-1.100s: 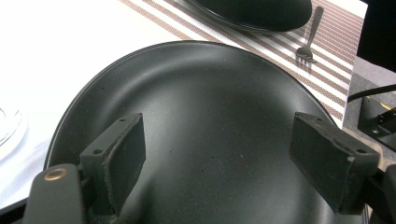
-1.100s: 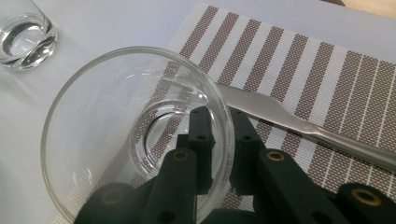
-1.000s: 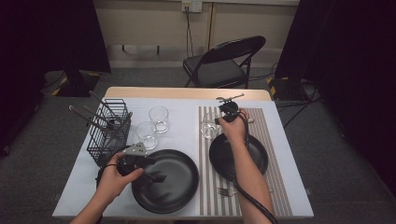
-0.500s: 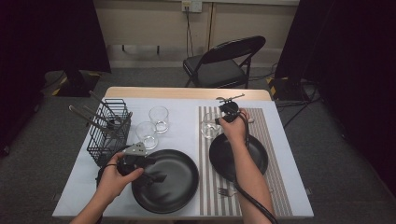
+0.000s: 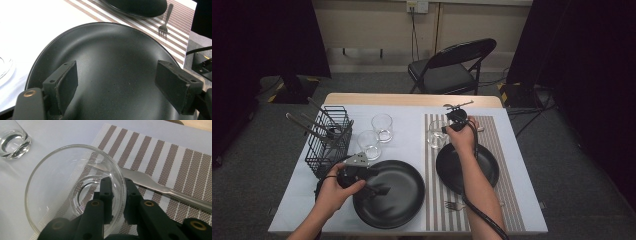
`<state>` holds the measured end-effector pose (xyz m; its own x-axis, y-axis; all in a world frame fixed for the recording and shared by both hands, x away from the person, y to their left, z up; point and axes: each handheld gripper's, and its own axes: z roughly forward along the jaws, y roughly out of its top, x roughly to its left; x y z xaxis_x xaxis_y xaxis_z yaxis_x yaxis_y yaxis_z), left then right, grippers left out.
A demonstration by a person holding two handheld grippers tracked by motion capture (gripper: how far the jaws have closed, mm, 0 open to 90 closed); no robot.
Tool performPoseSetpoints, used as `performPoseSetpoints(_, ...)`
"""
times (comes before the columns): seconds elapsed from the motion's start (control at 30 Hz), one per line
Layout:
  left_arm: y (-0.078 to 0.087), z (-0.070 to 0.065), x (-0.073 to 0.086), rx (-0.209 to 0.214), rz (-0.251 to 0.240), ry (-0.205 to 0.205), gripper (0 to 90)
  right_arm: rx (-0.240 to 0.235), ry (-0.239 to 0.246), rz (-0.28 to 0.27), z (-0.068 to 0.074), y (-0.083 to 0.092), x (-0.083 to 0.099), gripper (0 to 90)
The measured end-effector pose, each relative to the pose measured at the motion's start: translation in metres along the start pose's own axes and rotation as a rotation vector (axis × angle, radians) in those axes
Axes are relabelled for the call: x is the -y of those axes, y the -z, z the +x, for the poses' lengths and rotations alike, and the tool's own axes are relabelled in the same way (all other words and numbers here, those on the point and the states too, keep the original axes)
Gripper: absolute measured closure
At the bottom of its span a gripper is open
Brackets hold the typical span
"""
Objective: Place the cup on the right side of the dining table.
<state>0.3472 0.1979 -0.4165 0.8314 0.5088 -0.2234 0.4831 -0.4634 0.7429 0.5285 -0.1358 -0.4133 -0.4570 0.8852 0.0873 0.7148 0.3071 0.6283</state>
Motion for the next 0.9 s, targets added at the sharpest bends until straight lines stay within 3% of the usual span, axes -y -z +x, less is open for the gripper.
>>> performPoseSetpoints(0.9, -0.0033, 0.0017, -0.0022, -0.003, 0.007, -0.005, 18.5, -0.012, -0.003, -0.015, -0.0003, -0.0016, 0.0001, 76.6)
